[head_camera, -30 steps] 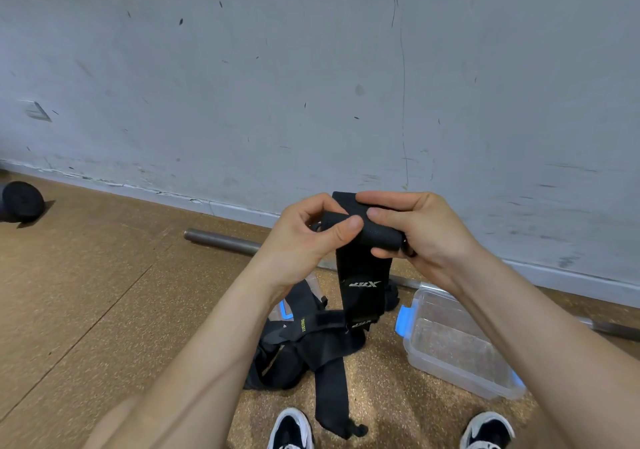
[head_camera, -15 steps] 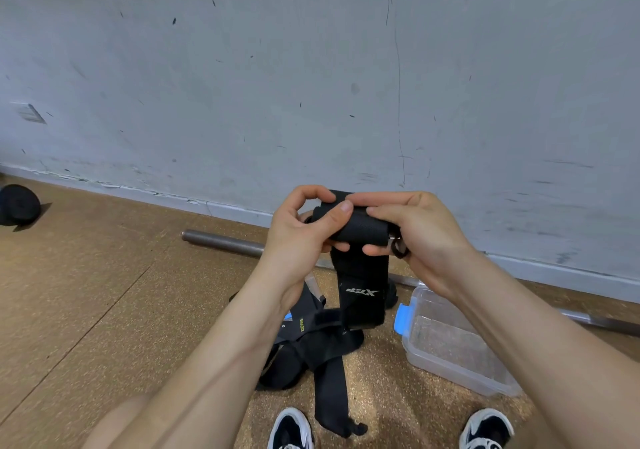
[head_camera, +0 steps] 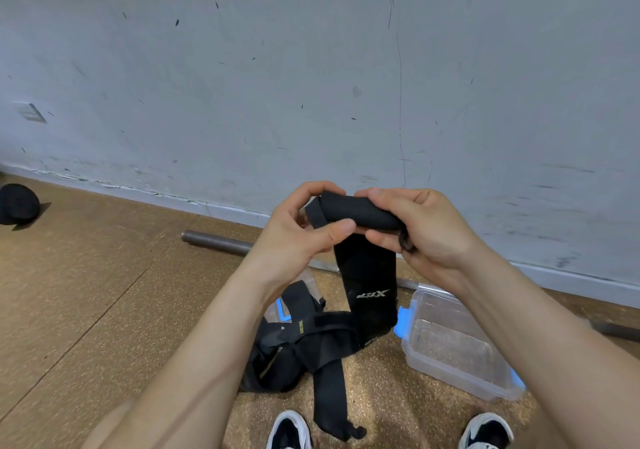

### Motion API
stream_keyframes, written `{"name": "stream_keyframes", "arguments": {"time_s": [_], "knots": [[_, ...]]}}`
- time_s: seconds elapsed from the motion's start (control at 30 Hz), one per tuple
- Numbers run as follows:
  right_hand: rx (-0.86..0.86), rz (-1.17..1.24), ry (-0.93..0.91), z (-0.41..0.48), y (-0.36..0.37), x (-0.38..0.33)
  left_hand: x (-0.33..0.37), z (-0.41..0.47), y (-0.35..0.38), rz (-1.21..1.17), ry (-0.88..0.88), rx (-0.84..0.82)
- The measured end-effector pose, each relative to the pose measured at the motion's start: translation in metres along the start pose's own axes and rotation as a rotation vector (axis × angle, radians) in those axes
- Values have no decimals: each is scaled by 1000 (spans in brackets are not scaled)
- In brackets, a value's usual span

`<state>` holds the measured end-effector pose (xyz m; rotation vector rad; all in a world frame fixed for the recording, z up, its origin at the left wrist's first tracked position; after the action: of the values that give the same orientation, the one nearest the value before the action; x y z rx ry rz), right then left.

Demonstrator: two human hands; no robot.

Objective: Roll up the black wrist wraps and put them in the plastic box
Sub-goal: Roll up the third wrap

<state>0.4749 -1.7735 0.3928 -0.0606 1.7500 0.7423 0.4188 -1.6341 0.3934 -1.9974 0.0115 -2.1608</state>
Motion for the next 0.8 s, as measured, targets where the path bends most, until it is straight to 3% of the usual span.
{"name": "stream_keyframes", "arguments": {"time_s": [0.33,0.8], "knots": [[-87,-306,-140,-3,9,-7,-4,0,-1,-107,-14,248],[31,-720,-350,-8,10,-13,-11,-2,6,-179,-214,262]]}}
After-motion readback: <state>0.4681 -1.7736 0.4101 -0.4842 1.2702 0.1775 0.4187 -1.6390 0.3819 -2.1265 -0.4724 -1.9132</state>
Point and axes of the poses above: each hand's wrist, its own z-axis towards the middle knuckle, its own y-axis out of the palm, x = y × z, the point moved 7 cm from there along z, towards the middle knuckle, and after that the axes turned 7 degrees about z, right-handed, at the moved point
